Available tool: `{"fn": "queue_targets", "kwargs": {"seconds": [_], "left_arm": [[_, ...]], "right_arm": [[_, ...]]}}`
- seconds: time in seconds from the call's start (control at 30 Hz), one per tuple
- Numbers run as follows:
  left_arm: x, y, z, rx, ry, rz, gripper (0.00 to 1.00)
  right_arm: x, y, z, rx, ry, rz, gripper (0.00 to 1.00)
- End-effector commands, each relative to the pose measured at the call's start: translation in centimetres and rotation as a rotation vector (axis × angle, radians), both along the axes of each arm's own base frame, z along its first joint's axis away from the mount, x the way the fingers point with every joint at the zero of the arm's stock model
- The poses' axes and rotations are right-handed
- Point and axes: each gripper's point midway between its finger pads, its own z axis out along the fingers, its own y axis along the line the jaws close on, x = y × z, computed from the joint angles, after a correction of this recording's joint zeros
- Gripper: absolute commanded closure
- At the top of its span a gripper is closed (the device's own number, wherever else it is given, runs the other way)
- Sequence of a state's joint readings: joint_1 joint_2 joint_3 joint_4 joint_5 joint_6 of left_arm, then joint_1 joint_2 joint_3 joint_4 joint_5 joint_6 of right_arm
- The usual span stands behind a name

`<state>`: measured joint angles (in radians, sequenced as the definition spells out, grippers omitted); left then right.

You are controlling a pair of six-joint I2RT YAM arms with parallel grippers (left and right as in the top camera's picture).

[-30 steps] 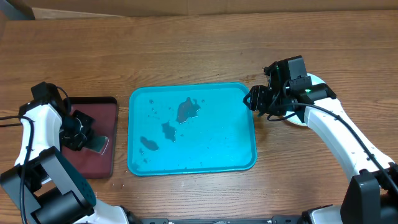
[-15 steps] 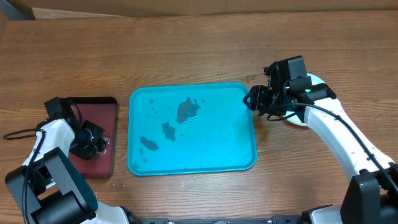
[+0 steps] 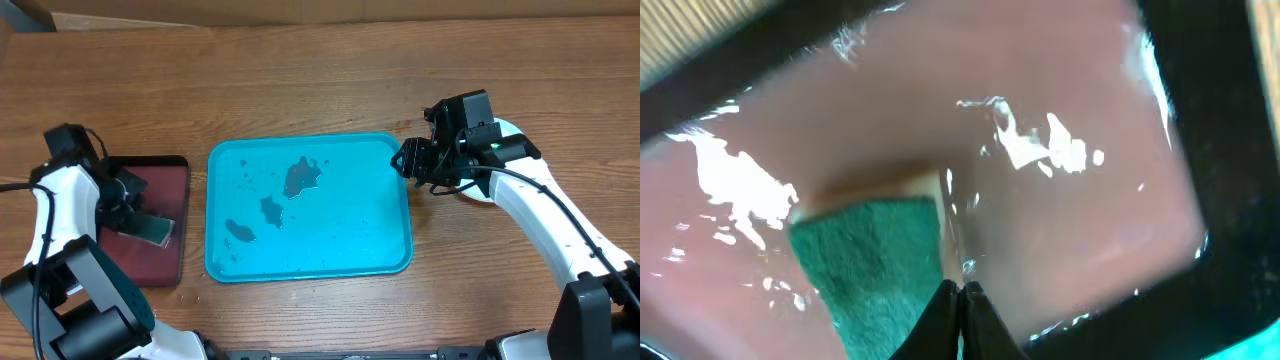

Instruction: Clean dirty plates on tray and stack at the side

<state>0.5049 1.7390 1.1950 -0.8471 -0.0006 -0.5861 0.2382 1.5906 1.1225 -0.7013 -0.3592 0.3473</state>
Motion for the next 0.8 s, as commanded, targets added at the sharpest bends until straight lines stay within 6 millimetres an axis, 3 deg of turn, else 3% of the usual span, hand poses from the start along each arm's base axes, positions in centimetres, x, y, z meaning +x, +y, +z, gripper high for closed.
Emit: {"fn": "queue_targets", "kwargs": {"seconds": [0.0,0.17,0.5,0.63,0.77], "left_arm": [[-1.1,1.4,-0.3,0.070,0.056,0.034,0.94],[-2.4,1.8,-1.3,0.108,0.103,0.043,0.96],[-4.3,1.2,-5.2,0.127,0.116,0.046,0.95],[-3.9,1.6,-5.2,0.150,0.097,0.050,0.69],[-4.0,1.5,-4.3,0.130,0.118,0.042,0.79]], "right_arm": [[-0.1,0.1,0.2,-0.003,-0.006,-0.003,0.45],[0.0,-0.1,0.1,-0.013,-0.009,-0.008,0.44],[-0.2,-0.2,0.0,-0.017,-0.002,-0.009,0.44],[-0.3,-0.2,-0.1,-0.019,0.006,-0.009,0.44],[-0.4,-0.3,-0.1,-0.019,0.007,-0.009,0.46]]}}
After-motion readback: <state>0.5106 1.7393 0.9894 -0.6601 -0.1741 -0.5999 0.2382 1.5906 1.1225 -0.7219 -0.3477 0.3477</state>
